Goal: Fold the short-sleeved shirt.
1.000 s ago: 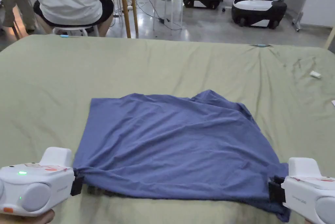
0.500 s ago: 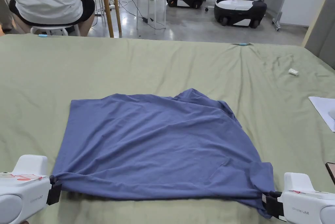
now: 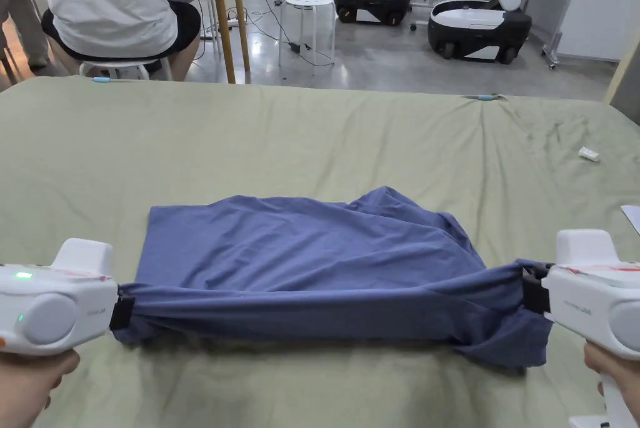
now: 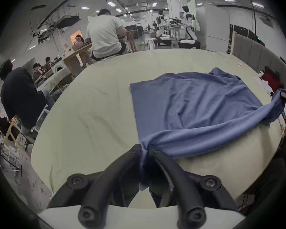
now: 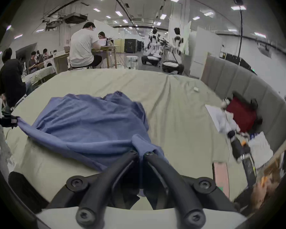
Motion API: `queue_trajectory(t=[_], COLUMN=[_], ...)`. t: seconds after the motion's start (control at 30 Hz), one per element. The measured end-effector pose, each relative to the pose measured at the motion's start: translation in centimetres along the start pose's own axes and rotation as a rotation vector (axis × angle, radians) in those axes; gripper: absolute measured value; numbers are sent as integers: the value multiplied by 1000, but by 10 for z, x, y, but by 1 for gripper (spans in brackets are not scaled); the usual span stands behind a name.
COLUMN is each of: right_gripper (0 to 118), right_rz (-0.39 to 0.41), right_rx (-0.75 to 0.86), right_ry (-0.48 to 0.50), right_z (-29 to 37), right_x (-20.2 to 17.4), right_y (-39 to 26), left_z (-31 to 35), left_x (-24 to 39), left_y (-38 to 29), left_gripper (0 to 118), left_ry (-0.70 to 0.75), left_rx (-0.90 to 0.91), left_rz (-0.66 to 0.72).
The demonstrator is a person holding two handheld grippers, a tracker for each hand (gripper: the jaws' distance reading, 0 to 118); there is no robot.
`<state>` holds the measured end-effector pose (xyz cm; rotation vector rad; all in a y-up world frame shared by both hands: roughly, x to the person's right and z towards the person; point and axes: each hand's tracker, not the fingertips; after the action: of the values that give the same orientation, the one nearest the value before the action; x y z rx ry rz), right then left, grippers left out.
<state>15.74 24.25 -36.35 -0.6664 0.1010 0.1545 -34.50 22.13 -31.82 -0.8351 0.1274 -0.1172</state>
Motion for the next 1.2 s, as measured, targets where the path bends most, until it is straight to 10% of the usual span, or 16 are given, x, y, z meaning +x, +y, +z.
queue_trajectory(t=[0.4, 0.47, 0.53, 0.63, 0.87, 0.9, 0.97, 1.0, 1.2], right_gripper=[3, 44, 99, 115, 102, 86, 12, 0, 0], right_rz=[91, 57, 28, -17, -44, -59, -80, -75, -53], right_rx=[-144, -99, -69, 39, 179, 193, 206, 214, 223], right_ry=[-60, -25, -55, -4, 88, 96, 61, 27, 47], right_z=[-131, -125, -104, -55, 17, 22, 28, 24, 38], right_x=[-13, -9, -11, -26, -77, -81, -88, -91, -94], right_y=[8, 3, 3, 3, -23, -33, -47, -54, -58], left_z=[-102, -89, -64, -18, 50, 55, 52, 50, 43], left_x=[8, 8, 6, 17, 78, 87, 97, 101, 85], left_y=[44, 39, 35, 23, -23, -31, -43, -47, -48], left_gripper=[7, 30, 79, 93, 87, 79, 16, 0, 0], left_ry=[-10, -10, 14, -59, -98, -86, -57, -58, -33], left_rx=[-176, -121, -26, 184, 427, 441, 456, 454, 386], left_rz=[-8, 18, 102, 162, 175, 171, 137, 125, 119])
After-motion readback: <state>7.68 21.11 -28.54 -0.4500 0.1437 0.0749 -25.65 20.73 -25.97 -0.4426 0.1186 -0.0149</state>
